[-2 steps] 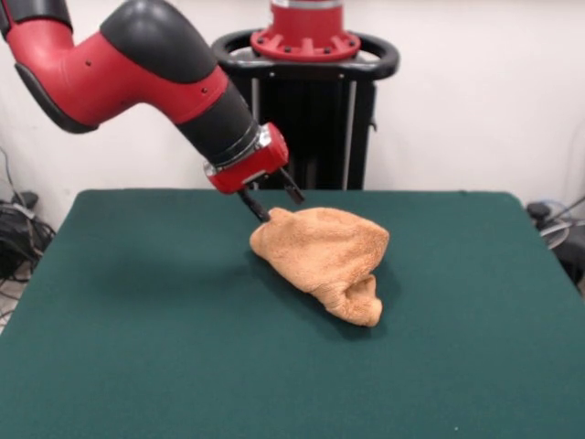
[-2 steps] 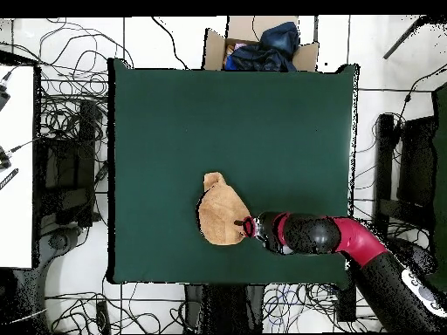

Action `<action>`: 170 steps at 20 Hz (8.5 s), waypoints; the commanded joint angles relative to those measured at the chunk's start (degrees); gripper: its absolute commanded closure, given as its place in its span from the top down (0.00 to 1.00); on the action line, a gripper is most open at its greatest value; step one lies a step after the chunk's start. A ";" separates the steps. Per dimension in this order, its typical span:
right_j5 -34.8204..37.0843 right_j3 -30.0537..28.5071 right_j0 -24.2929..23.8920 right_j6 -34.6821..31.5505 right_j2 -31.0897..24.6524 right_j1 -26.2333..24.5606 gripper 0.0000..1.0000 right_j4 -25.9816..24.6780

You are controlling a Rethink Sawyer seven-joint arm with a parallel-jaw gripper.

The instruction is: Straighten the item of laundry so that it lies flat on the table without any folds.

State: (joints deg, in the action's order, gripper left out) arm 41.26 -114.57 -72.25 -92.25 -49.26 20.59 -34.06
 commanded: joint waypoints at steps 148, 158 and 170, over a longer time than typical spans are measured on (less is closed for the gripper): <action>21.00 4.79 11.75 -0.09 0.16 16.86 0.00 11.03; 27.99 11.27 18.62 -3.50 3.87 25.15 0.00 15.22; 44.56 22.78 22.43 -0.54 5.40 35.14 0.00 14.53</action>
State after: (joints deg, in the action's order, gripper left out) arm 75.46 -100.83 -52.50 -92.25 -45.43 49.78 -21.13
